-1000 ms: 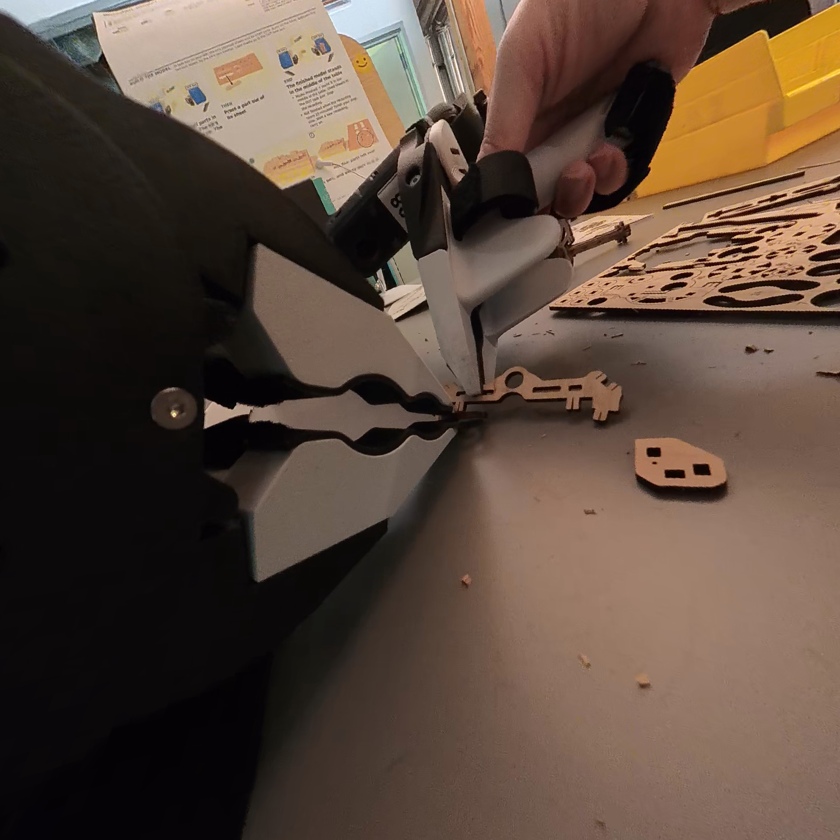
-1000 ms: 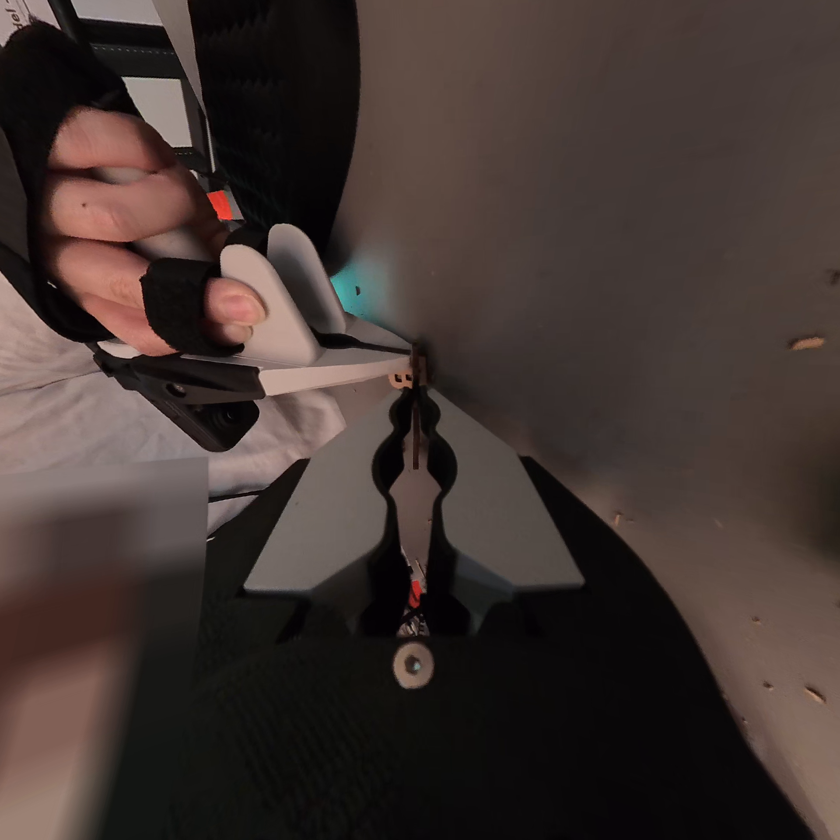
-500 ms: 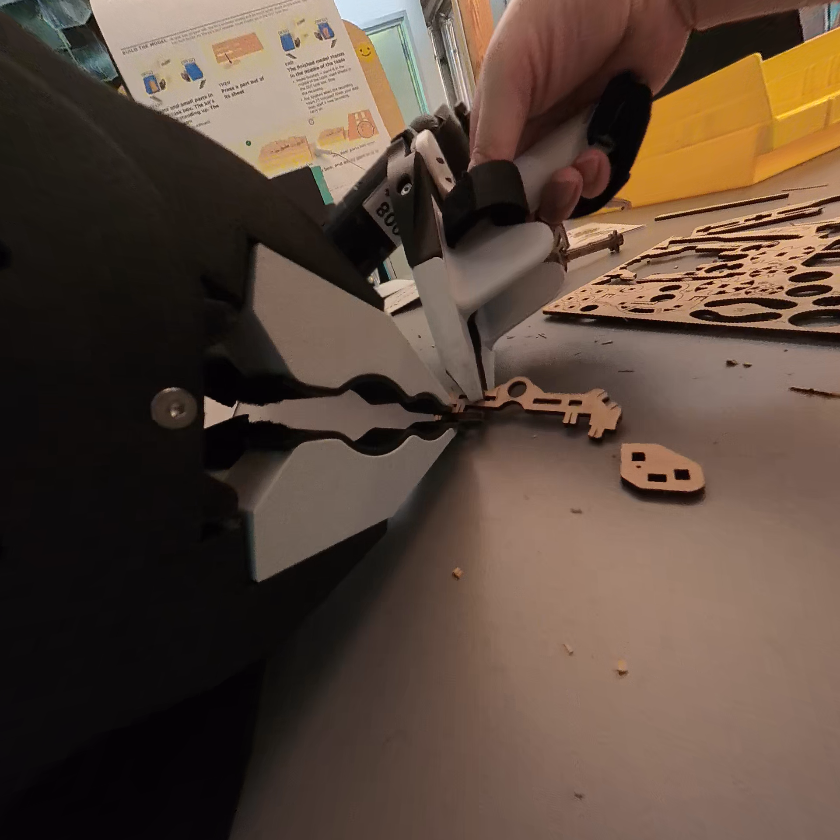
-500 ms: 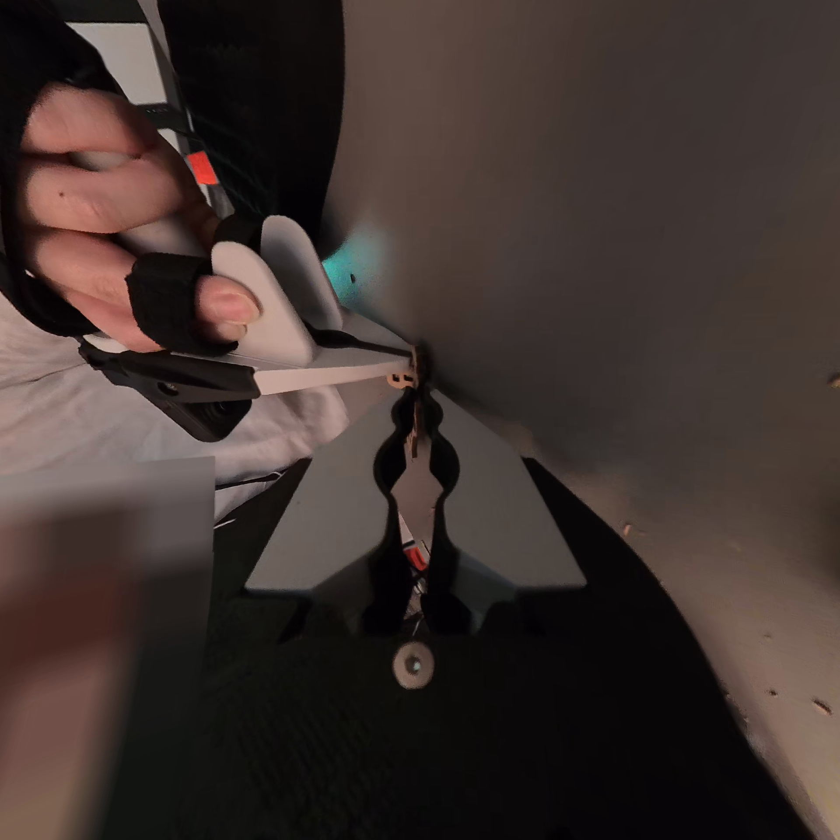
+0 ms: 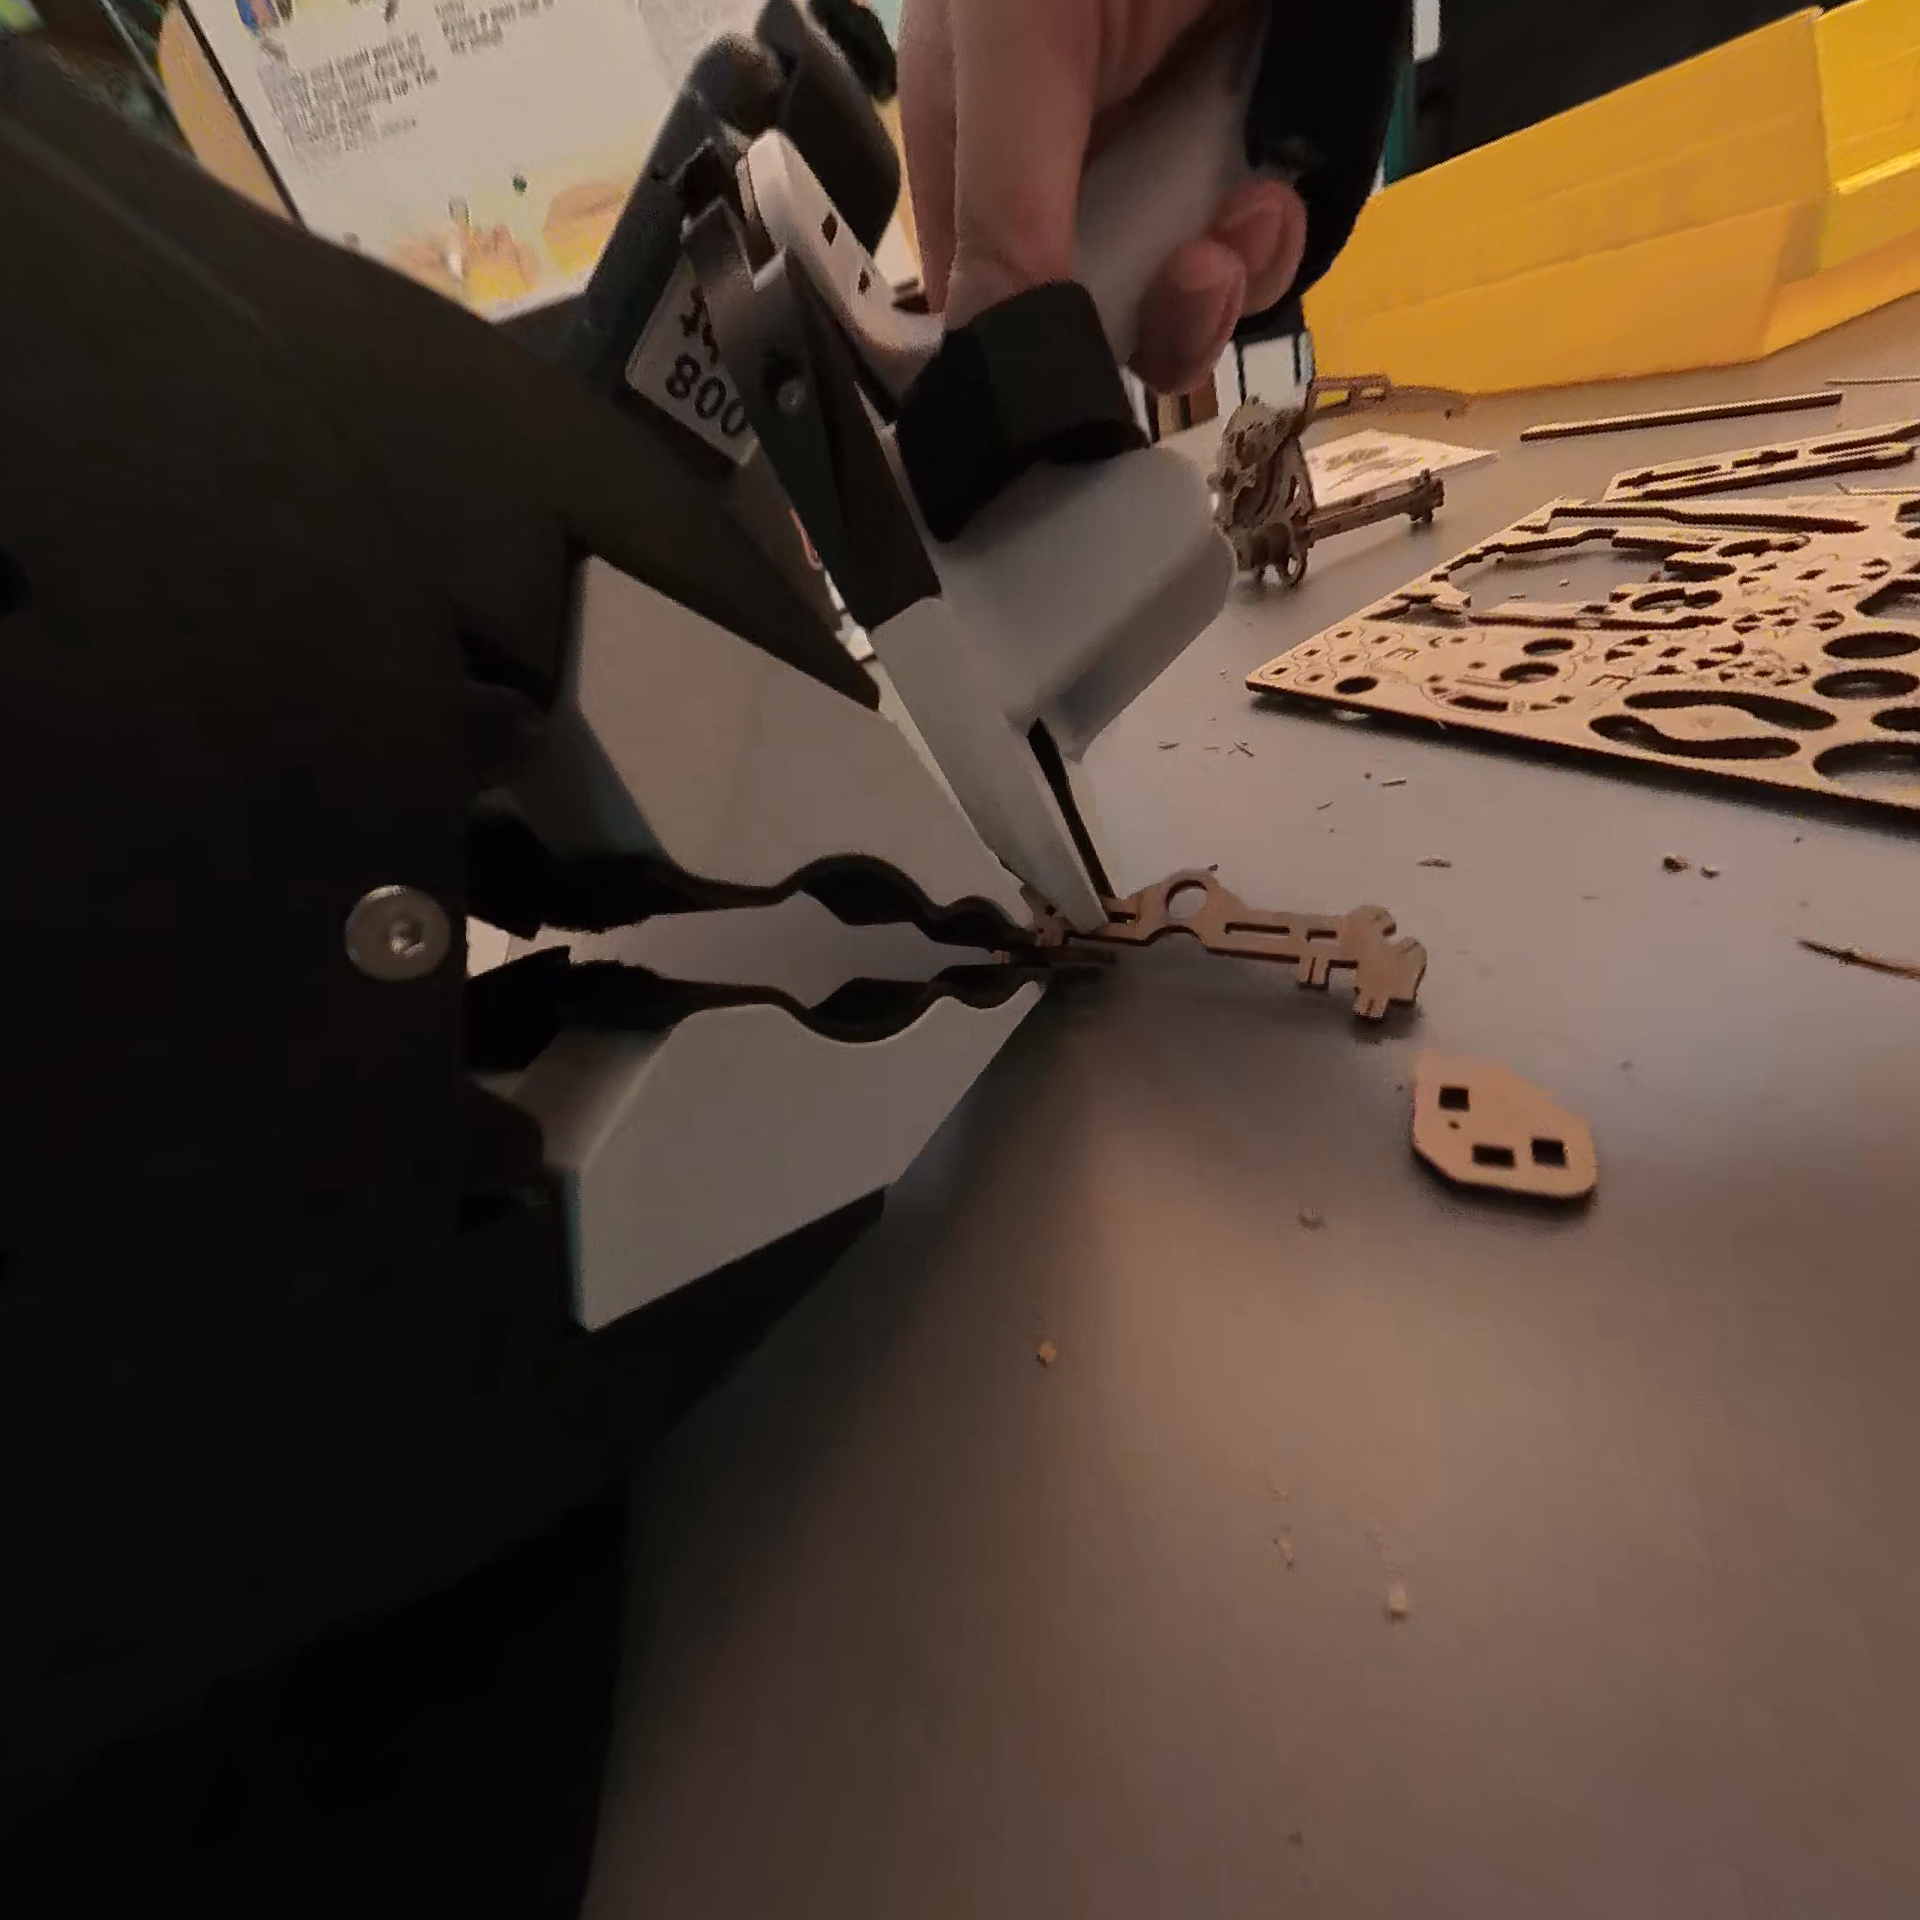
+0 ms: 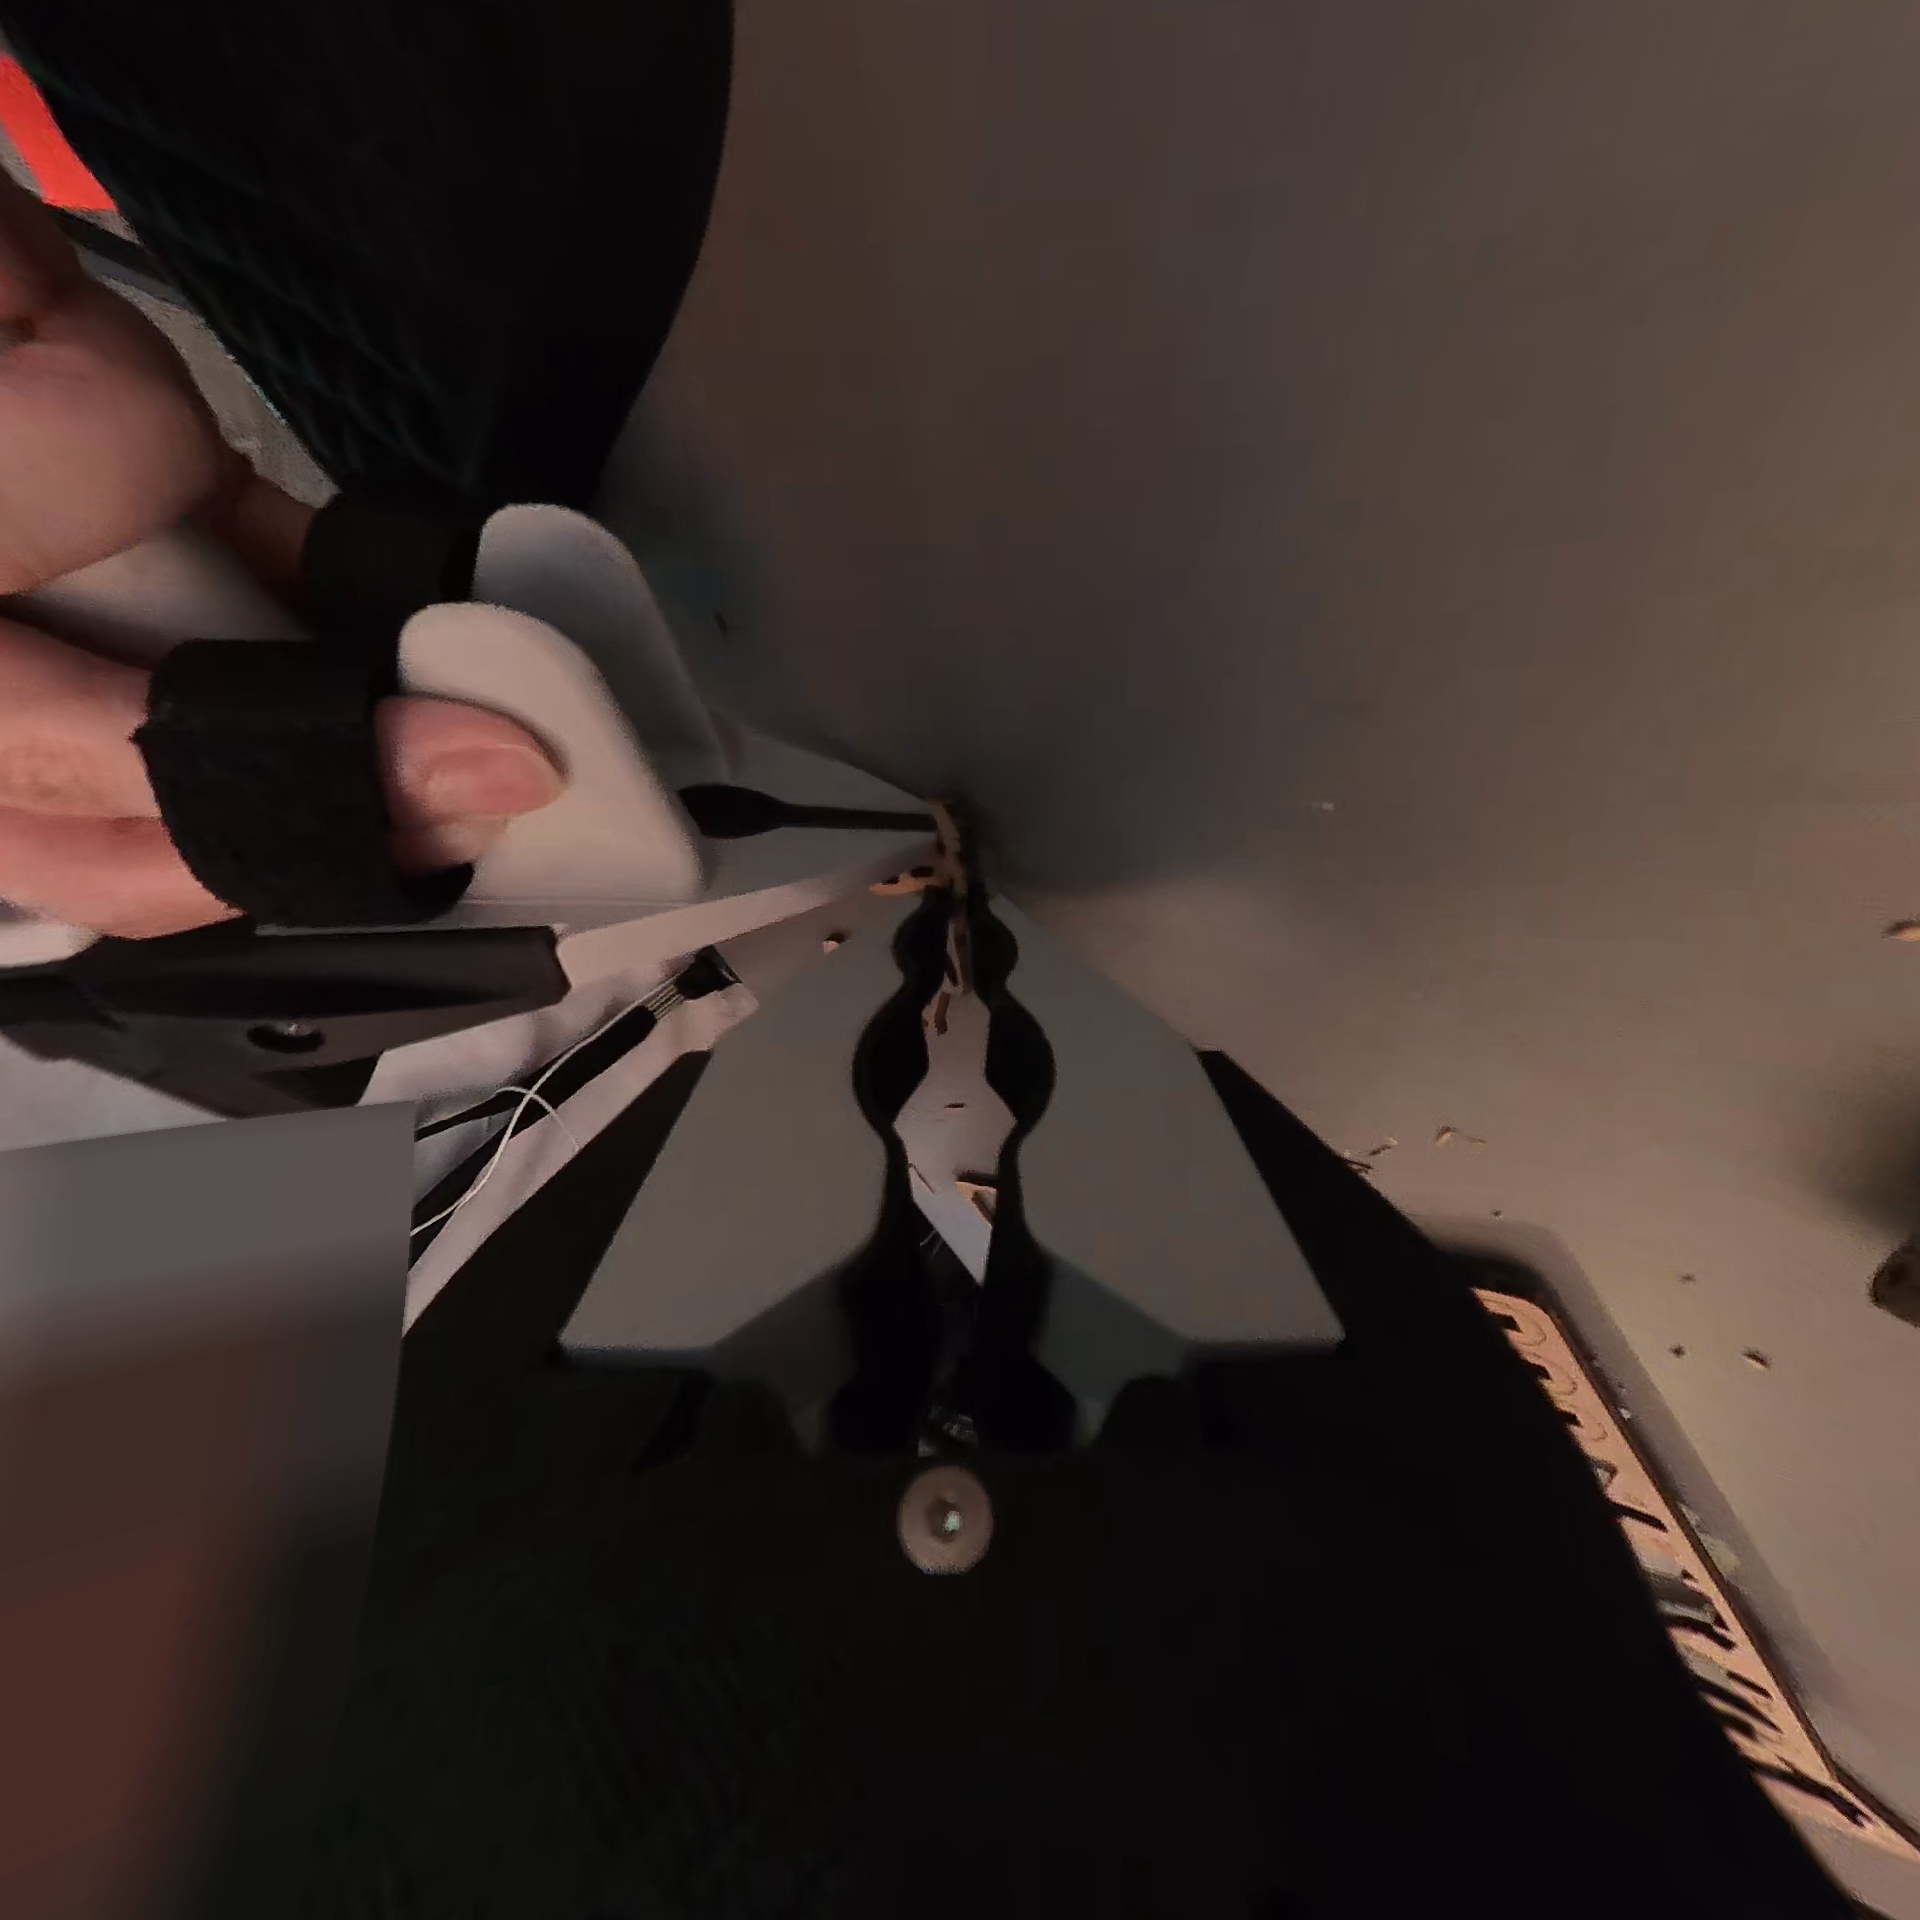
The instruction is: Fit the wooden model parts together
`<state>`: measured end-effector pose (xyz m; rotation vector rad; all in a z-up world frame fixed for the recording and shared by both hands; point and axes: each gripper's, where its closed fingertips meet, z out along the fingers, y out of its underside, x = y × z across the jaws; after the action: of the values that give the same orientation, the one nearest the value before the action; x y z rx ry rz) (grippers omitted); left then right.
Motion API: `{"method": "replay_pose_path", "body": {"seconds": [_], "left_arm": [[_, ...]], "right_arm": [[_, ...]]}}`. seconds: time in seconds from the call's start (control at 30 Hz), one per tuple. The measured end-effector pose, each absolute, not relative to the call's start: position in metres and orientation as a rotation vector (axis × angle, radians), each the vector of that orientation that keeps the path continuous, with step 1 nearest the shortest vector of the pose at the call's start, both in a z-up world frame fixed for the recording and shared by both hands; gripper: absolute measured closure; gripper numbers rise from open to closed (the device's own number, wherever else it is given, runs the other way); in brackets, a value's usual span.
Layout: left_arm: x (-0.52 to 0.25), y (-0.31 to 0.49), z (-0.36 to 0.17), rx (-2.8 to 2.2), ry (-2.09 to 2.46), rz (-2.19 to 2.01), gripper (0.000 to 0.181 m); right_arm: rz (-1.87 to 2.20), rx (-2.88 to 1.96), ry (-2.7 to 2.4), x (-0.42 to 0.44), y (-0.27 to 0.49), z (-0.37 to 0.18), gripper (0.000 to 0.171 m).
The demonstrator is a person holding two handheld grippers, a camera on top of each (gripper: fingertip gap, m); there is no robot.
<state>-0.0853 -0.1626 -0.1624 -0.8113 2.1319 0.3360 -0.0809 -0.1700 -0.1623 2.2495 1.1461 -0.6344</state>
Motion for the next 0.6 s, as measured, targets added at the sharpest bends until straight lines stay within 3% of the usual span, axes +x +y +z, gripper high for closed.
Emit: {"method": "replay_pose_path", "body": {"seconds": [0.37, 0.6], "left_arm": [[-0.0859, -0.1633, -0.1630, -0.815, 2.214, 0.301, 0.180], [-0.0868, -0.1622, -0.1634, -0.776, 2.241, 0.352, 0.180]], "right_arm": [[-0.569, 2.246, 1.267, -0.0817, -0.1693, -0.1620, 0.168], [-0.794, 2.220, 1.132, -0.0871, -0.1673, -0.1617, 0.165]]}}
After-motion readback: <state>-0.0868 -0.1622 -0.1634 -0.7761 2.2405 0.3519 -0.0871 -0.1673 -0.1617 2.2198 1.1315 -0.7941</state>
